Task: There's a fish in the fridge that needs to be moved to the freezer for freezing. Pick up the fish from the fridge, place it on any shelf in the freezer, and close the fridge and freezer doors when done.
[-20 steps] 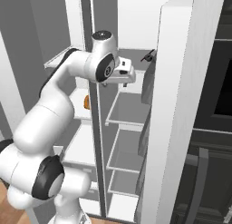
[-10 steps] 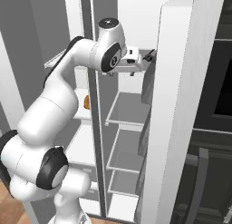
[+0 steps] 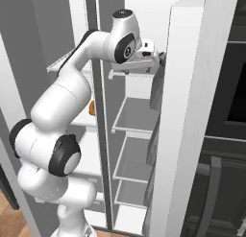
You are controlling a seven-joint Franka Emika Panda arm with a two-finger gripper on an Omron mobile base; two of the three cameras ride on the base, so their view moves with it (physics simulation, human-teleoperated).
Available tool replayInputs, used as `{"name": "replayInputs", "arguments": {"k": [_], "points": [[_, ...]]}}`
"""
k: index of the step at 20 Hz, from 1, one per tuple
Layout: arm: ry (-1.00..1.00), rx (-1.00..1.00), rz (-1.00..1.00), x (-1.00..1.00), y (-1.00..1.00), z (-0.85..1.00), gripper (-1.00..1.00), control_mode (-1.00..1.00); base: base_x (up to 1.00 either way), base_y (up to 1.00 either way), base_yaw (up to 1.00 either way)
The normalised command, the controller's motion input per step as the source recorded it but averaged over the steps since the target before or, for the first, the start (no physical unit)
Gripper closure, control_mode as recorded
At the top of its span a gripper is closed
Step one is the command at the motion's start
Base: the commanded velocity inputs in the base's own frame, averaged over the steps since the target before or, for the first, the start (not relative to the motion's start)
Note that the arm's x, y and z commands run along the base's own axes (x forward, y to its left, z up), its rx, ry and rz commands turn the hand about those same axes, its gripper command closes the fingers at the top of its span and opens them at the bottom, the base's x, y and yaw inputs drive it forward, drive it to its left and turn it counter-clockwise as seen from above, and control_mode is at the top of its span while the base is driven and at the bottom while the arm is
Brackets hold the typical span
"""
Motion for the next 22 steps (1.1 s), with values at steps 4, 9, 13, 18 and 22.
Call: {"name": "replayInputs", "arguments": {"k": [4,9,13,18,22], "points": [[-0.01,0.00,0.00,0.20,-0.19,0.00,-1.00,-1.00,0.00,0.00,0.00],[-0.02,0.00,0.00,0.21,-0.35,-0.01,-1.00,-1.00,0.00,0.00,0.00],[0.00,0.00,0.00,0.32,-0.34,0.00,-1.00,-1.00,0.00,0.00,0.00],[0.00,0.00,0.09,0.43,-0.14,-0.03,-1.00,-1.00,0.00,0.00,0.00],[-0.03,0.01,0.13,0.38,-0.08,-0.04,-1.00,-1.00,0.00,0.00,0.00]]}}
